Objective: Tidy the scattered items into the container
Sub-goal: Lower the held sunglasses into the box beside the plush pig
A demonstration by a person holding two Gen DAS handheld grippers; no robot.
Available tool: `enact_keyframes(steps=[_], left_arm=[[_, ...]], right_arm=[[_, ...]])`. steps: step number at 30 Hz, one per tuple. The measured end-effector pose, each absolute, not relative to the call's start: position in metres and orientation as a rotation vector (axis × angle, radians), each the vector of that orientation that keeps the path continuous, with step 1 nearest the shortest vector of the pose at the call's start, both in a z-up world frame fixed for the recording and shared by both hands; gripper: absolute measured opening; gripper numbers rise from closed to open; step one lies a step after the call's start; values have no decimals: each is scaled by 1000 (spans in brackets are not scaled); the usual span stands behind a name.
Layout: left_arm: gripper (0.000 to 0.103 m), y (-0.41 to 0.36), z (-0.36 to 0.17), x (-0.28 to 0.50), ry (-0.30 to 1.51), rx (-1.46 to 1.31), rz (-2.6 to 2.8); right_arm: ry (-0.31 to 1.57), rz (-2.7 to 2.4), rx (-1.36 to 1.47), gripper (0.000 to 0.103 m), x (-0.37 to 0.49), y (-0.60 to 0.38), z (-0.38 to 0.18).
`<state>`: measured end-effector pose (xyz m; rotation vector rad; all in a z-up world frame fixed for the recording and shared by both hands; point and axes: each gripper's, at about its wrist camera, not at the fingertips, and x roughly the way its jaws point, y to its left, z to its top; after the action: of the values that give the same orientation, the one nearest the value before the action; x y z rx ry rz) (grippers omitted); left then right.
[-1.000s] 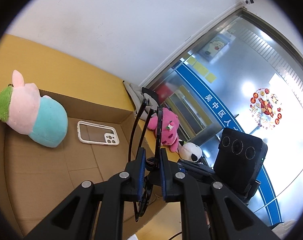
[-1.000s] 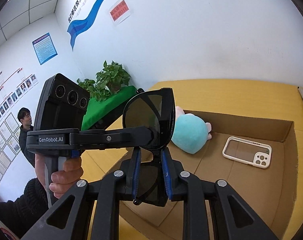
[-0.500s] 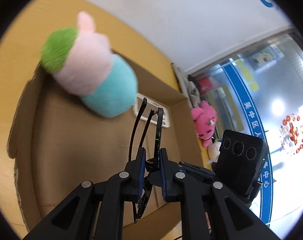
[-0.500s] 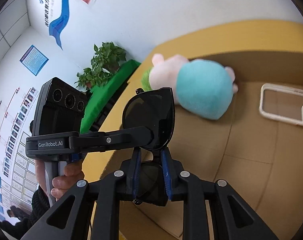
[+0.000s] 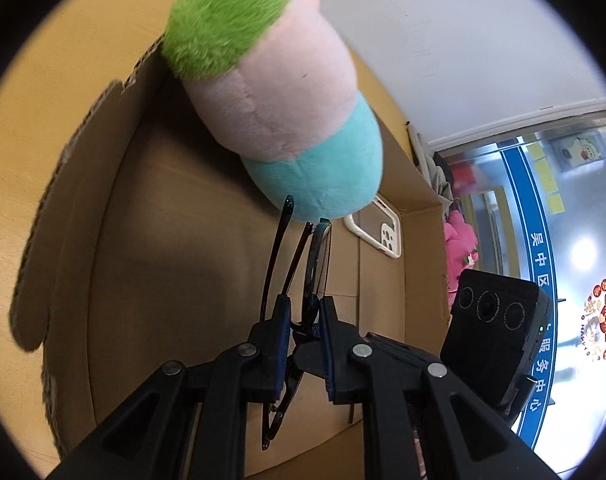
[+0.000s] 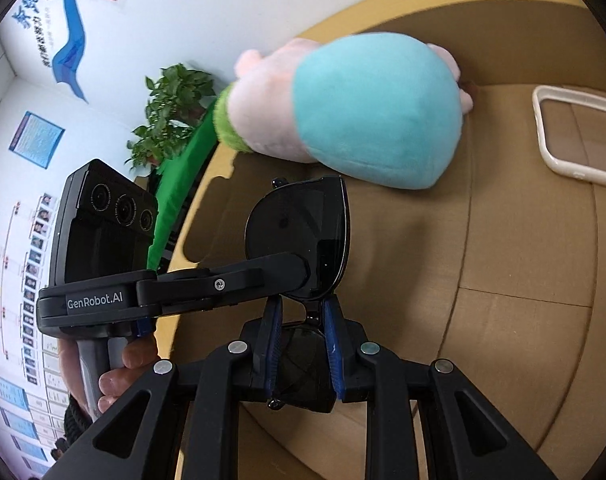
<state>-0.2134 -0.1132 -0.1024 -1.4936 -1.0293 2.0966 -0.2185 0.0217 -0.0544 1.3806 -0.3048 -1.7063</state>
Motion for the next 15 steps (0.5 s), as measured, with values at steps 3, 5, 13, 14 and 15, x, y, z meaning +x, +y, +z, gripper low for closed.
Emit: enact_keyframes(steps=[3,5,13,14,15], left_arm=[[14,-113,-113,-216,-1053,-1520,2075],[14,-112,-114,-218,-1055,-1516,2071],[14,-117,-120,-219,-987,-1571,2111],[14,-117,-121,-219,-983,-1573,2117],[14,-117,-121,-220,-974,-1577,2123]], right_arm=[[-307,-1722,1412,22,-221,22,-61],[-308,-1732,1417,22,-224,23,-62],[-314,-1731,1456,18,-229,27,-71],[-317,-1732,1457,17,-230,27,-71],[-318,-1734,1459,17,-231,28,-71]])
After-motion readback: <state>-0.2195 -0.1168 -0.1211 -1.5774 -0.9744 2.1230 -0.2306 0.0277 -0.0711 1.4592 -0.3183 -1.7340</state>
